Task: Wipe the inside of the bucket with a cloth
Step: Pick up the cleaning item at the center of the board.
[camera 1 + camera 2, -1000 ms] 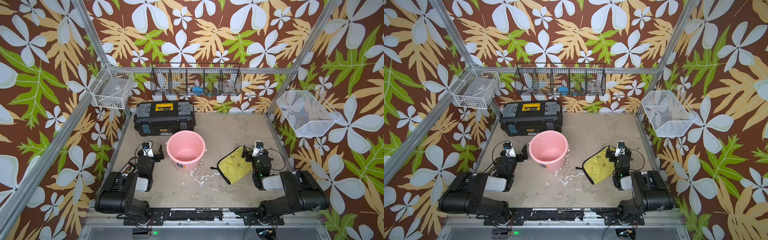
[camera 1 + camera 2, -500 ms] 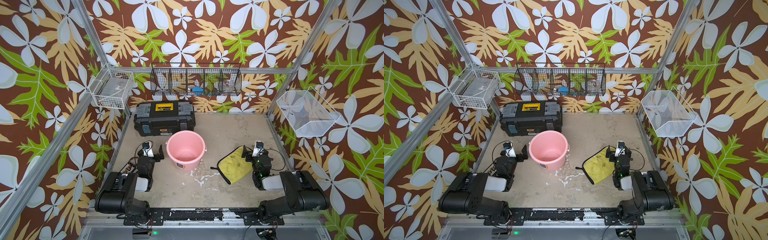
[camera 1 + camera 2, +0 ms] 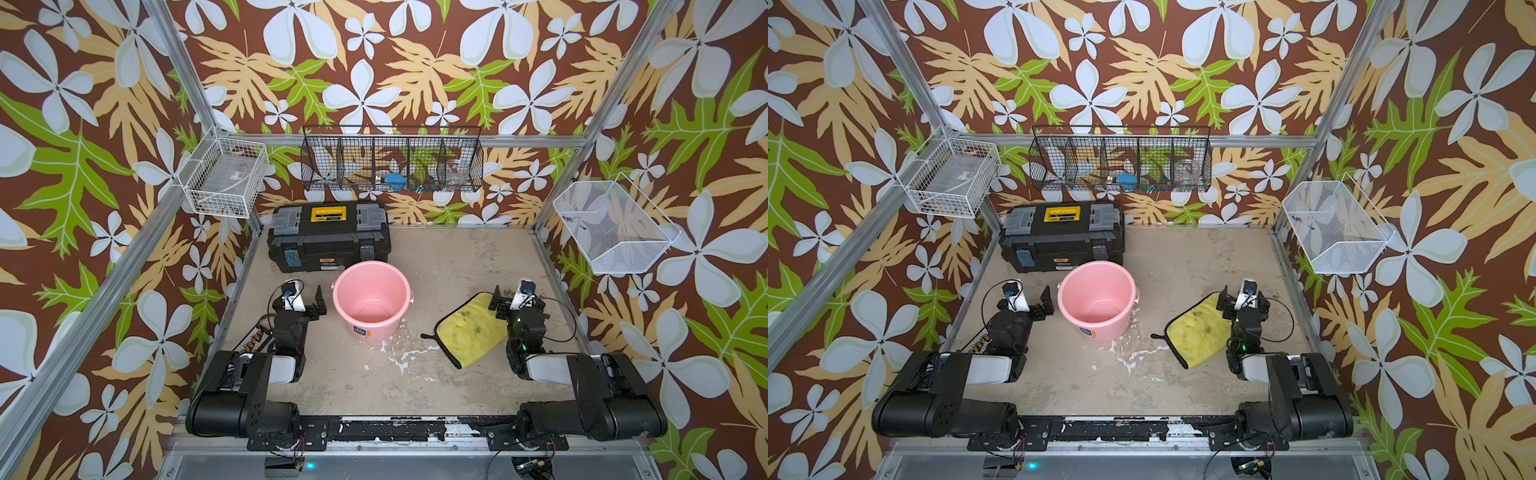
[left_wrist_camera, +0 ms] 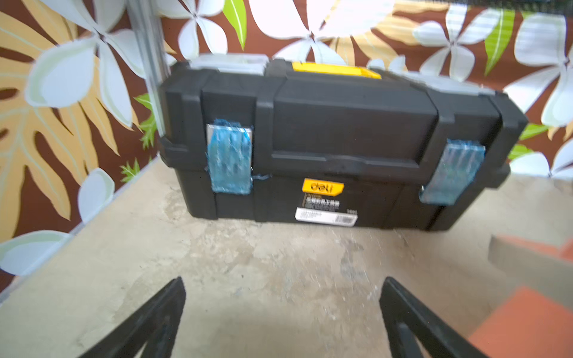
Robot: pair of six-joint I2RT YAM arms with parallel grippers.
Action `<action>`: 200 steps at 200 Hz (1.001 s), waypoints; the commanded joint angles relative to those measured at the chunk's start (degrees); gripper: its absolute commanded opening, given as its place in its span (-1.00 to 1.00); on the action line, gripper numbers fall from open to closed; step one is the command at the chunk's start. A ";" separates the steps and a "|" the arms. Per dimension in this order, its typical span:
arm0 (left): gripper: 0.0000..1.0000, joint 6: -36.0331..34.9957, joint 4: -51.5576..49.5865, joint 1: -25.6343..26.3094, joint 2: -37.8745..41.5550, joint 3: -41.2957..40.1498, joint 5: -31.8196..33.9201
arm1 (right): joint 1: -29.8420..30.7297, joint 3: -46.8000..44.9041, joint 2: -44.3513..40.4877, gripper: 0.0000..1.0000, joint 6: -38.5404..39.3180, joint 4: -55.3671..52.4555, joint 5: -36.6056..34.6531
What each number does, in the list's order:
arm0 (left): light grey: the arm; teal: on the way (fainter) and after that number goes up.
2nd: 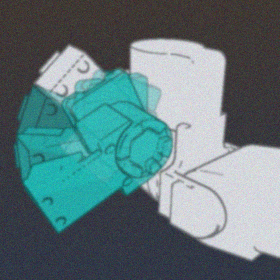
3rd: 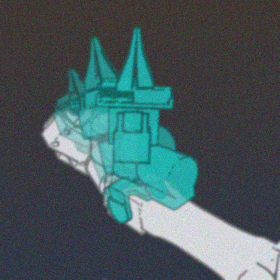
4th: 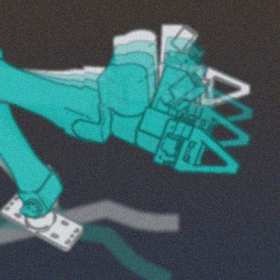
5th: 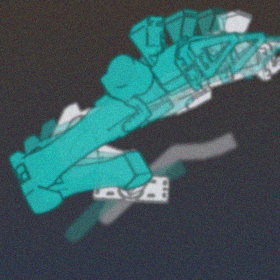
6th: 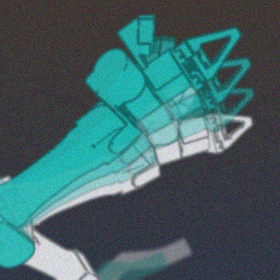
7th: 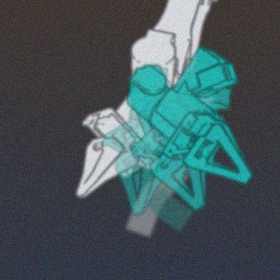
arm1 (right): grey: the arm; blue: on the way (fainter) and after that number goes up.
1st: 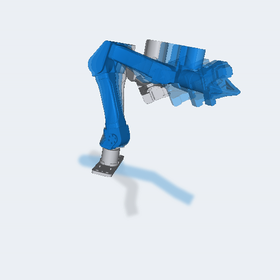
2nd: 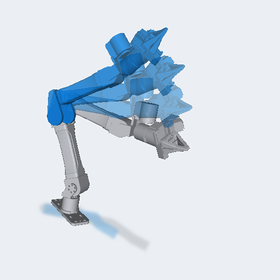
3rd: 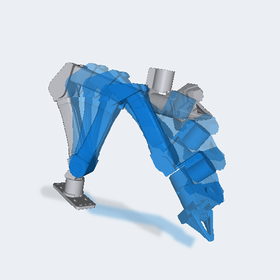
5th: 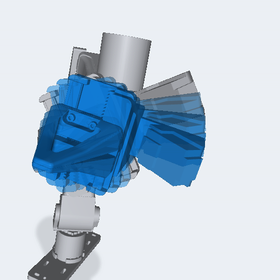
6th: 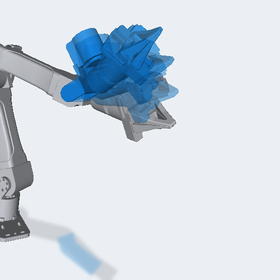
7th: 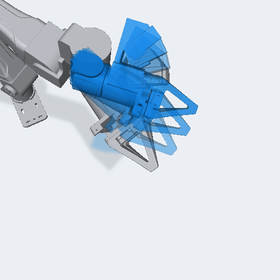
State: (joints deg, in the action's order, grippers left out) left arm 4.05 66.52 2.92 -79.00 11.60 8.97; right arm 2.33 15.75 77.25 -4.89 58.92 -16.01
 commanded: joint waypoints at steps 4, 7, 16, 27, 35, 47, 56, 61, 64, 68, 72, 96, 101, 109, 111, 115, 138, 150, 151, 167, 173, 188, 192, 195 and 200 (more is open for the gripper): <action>1.00 1.97 -10.23 -0.02 2.97 4.03 5.87 | 0.16 8.24 -5.14 1.00 -4.38 -16.07 -1.04; 1.00 2.31 -12.07 -0.02 3.46 4.76 6.84 | 0.37 8.63 -5.86 1.00 -4.38 -16.41 -0.16; 1.00 3.60 -17.00 -0.08 4.69 7.30 10.21 | 1.87 10.43 -7.71 0.99 -4.39 -18.56 -0.78; 1.00 5.68 -24.07 -0.05 5.66 11.48 15.05 | 3.68 13.29 -9.13 0.99 -3.75 -23.42 -3.05; 1.00 8.00 -29.28 -0.02 6.05 14.66 17.67 | 4.14 14.96 -10.06 1.00 -4.32 -27.09 -2.92; 1.00 13.27 -34.91 -0.02 6.61 18.22 19.33 | 4.10 16.60 -11.16 1.00 -6.67 -31.93 -0.37; 1.00 16.84 -38.68 -0.02 7.26 20.25 18.34 | 4.10 17.55 -11.65 1.00 -8.35 -34.76 2.66; 1.00 18.69 -41.09 -0.06 7.72 21.54 17.15 | 4.11 18.18 -11.91 0.99 -9.20 -37.01 4.38; 1.00 19.51 -42.51 -0.02 7.99 22.29 16.27 | 4.12 18.54 -12.09 1.00 -9.61 -38.05 5.38; 1.00 20.48 -44.36 -0.04 8.35 23.33 14.79 | 4.10 18.91 -12.32 0.99 -10.22 -39.61 6.44; 1.00 21.19 -46.06 -0.06 8.69 24.29 13.30 | 4.09 19.31 -12.59 0.99 -10.86 -41.09 7.23; 1.00 23.92 -54.66 -0.03 11.60 29.38 3.43 | 4.11 20.36 -13.66 0.99 -15.65 -50.30 7.43; 1.00 24.19 -55.38 -0.02 12.46 29.97 0.64 | 4.10 20.18 -13.77 0.99 -16.33 -51.78 7.69; 1.00 26.95 -56.42 -0.02 14.09 30.41 -1.62 | 4.15 19.82 -14.04 1.00 -17.86 -53.71 8.53; 1.00 27.71 -56.59 -0.04 14.59 30.46 -2.08 | 4.10 19.71 -14.17 0.99 -18.27 -54.14 8.74; 1.00 28.91 -56.62 -0.05 15.84 30.31 -3.02 | 4.13 19.42 -14.39 1.00 -19.13 -55.02 9.18; 1.00 30.18 -59.88 0.40 20.67 31.68 -11.85 | 4.25 18.62 -15.69 0.99 -22.88 -59.99 11.75; 1.00 30.21 -66.14 0.68 21.08 34.85 -14.34 | 4.34 18.23 -15.91 0.99 -23.35 -61.89 13.00; 1.00 30.26 -66.64 0.68 21.08 35.09 -14.56 | 4.35 18.29 -15.87 0.99 -23.34 -62.08 13.10; 1.00 30.07 -73.63 0.73 21.86 37.81 -16.45 | 4.71 19.72 -13.63 0.99 -21.75 -66.24 12.99; 1.00 30.12 -75.31 0.77 22.33 38.34 -17.14 | 4.75 20.40 -11.99 1.00 -21.05 -67.64 13.07; 1.00 30.78 -77.47 0.77 24.02 38.37 -20.07 | 4.79 22.56 -7.59 1.00 -19.46 -71.58 14.82; 1.00 31.34 -77.63 0.74 24.49 38.25 -20.98 | 4.79 22.73 -6.58 1.00 -19.30 -72.00 15.55; 1.00 31.86 -77.68 0.77 24.91 38.12 -21.65 | 4.81 22.81 -5.92 0.99 -19.26 -72.21 16.00; 1.00 32.64 -77.62 0.75 25.54 37.86 -22.84 | 4.88 22.79 -4.83 0.99 -19.27 -72.33 16.64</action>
State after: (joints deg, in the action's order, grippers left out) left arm 34.22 -4.43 3.66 -55.59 49.54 -6.37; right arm 7.05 37.41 68.47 -25.39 -6.81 -2.55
